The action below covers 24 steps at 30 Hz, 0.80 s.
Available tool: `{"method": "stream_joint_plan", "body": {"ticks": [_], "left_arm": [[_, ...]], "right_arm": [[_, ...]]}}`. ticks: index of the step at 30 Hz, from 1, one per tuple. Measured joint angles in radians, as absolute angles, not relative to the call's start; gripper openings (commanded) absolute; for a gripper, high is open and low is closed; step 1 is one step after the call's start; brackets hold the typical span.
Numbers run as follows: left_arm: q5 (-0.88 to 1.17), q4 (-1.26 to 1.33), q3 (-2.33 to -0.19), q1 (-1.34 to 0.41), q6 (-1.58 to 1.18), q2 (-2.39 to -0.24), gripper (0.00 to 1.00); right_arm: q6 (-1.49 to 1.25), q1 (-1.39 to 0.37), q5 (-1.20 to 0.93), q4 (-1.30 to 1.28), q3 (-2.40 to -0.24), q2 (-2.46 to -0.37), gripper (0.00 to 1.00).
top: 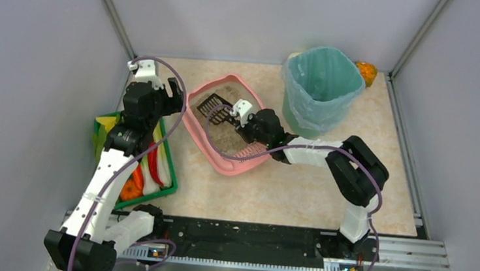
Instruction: Clean the litter box
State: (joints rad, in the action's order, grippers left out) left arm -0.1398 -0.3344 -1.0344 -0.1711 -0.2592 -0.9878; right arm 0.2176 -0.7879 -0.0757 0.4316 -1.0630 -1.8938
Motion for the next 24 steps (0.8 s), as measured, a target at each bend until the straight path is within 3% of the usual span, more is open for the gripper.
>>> {"method": "stream_joint_plan", "body": {"ticks": [14, 24], "left_arm": [[-0.172, -0.281, -0.977, -0.171, -0.250, -0.936, 0.84], [-0.211, -0.220, -0.911, -0.171, -0.248, -0.902, 0.84]], "right_arm": [[0.311, -0.756, -0.072, 0.327, -0.933, -1.630, 0.00], [0.409, -0.749, -0.071, 0.152, -0.982, -1.554, 0.00]]}}
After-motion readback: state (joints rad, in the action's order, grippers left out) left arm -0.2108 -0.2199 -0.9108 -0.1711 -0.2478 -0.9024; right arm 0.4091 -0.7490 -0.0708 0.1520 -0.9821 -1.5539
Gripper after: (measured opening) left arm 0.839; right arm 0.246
